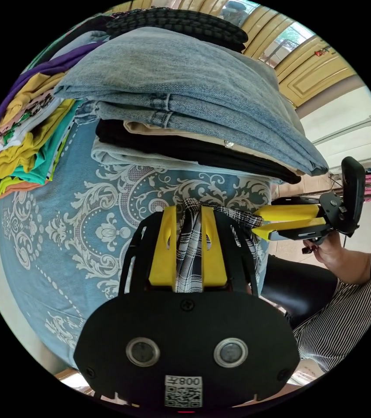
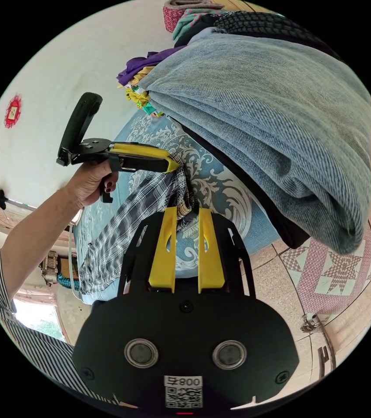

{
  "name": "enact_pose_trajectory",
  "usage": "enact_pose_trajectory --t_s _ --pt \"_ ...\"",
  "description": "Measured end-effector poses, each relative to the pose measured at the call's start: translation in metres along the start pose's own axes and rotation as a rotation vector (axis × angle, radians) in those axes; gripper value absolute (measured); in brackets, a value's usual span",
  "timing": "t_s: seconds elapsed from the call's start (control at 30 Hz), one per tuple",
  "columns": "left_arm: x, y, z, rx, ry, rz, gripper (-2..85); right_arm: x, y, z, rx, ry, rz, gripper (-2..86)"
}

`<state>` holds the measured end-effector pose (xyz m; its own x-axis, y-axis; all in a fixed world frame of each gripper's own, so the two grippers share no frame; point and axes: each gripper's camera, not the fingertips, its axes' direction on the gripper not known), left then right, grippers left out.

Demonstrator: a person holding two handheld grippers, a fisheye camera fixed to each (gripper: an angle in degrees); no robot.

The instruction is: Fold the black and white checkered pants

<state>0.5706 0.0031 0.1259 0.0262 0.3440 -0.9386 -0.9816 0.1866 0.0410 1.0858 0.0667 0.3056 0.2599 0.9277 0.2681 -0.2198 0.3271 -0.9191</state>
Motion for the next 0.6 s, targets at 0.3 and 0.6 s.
enact_pose_trajectory --t_s 0.3,0.6 --pt "-0.026 0.012 -0.017 0.012 0.144 -0.060 3.7 -0.009 0.007 0.016 -0.011 -0.028 0.017 5.6" --pt "-0.031 0.069 -0.072 0.126 0.169 -0.012 2.0 -0.031 0.032 0.030 0.041 -0.106 -0.012 3.3"
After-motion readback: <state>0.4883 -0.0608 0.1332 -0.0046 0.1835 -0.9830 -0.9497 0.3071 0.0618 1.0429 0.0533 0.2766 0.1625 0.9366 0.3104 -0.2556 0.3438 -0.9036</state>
